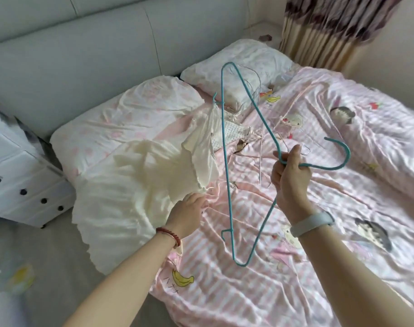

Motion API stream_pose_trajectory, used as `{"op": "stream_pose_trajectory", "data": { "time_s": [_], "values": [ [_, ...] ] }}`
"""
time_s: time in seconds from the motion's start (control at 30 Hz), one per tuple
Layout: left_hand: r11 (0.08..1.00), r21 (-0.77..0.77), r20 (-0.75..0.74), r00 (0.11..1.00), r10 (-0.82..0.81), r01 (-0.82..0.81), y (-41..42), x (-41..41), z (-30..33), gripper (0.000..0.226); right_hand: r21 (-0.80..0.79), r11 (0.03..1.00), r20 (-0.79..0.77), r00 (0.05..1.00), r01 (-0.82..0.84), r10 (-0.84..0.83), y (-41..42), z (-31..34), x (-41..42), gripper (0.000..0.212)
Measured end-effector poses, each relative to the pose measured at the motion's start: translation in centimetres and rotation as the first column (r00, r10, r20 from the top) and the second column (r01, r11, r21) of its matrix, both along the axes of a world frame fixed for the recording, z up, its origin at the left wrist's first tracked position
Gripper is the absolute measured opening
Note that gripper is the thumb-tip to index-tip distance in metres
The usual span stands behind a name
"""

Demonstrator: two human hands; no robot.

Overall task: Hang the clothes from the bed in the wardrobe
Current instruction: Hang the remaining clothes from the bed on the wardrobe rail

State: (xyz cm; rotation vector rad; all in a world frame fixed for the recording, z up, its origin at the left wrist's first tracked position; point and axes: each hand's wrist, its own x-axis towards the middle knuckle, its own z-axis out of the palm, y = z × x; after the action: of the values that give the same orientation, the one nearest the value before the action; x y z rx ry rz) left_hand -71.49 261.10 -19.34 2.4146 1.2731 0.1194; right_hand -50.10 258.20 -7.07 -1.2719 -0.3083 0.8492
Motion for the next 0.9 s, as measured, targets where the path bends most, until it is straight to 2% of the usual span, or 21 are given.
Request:
{"op": "stream_pose_trajectory", "data": {
  "time_s": [0.1, 0.2, 0.3, 0.43, 0.5, 0.63, 0.7, 0.8, 0.9],
  "values": [
    [0.985, -0.104, -0.123, 0.981, -0.152, 0.140, 4.0, 2.8, -3.8, 0.054, -0.060, 0.998, 0.000, 0.999, 0.037, -0.037, 3.0, -3.4, 2.3, 0.046],
    [0.970, -0.179, -0.217, 0.955, -0.204, 0.167, 7.1, 4.8, -7.6, 0.067, -0.117, 0.989, -0.020, 0.996, 0.084, -0.087, 6.3, -6.9, 4.3, 0.045],
    [0.990, -0.079, -0.391, 0.909, -0.141, 0.119, 8.7, 6.2, -10.1, 0.055, -0.164, 0.980, -0.055, 0.991, 0.115, -0.126, 8.7, -9.8, 5.5, 0.045],
    [0.990, 0.046, -0.431, 0.897, -0.100, 0.133, 9.3, 6.4, -11.7, 0.034, -0.218, 0.969, -0.119, 0.982, 0.118, -0.147, 10.2, -12.6, 5.9, 0.046],
    [0.978, 0.113, -0.413, 0.903, -0.116, 0.177, 9.5, 5.2, -11.4, 0.033, -0.250, 0.959, -0.179, 0.967, 0.134, -0.182, 10.5, -13.3, 5.9, 0.044],
    [0.975, 0.111, -0.346, 0.927, -0.143, 0.192, 10.6, 1.5, -9.5, 0.049, -0.271, 0.952, -0.294, 0.929, 0.142, -0.222, 11.1, -13.9, 5.4, 0.039],
    [0.985, 0.131, -0.242, 0.967, -0.081, 0.116, 11.2, 0.0, -7.6, 0.047, -0.271, 0.954, -0.341, 0.915, 0.126, -0.217, 11.3, -13.9, 5.1, 0.039],
    [0.997, 0.071, -0.051, 0.998, 0.025, -0.021, 10.7, -1.9, -5.0, 0.036, -0.261, 0.960, -0.439, 0.874, 0.098, -0.208, 11.7, -13.2, 4.5, 0.043],
    [0.998, 0.038, 0.010, 0.999, 0.043, -0.043, 9.5, -3.2, -2.1, 0.036, -0.253, 0.964, -0.513, 0.833, 0.083, -0.206, 12.3, -12.2, 3.4, 0.043]
  ]
}}
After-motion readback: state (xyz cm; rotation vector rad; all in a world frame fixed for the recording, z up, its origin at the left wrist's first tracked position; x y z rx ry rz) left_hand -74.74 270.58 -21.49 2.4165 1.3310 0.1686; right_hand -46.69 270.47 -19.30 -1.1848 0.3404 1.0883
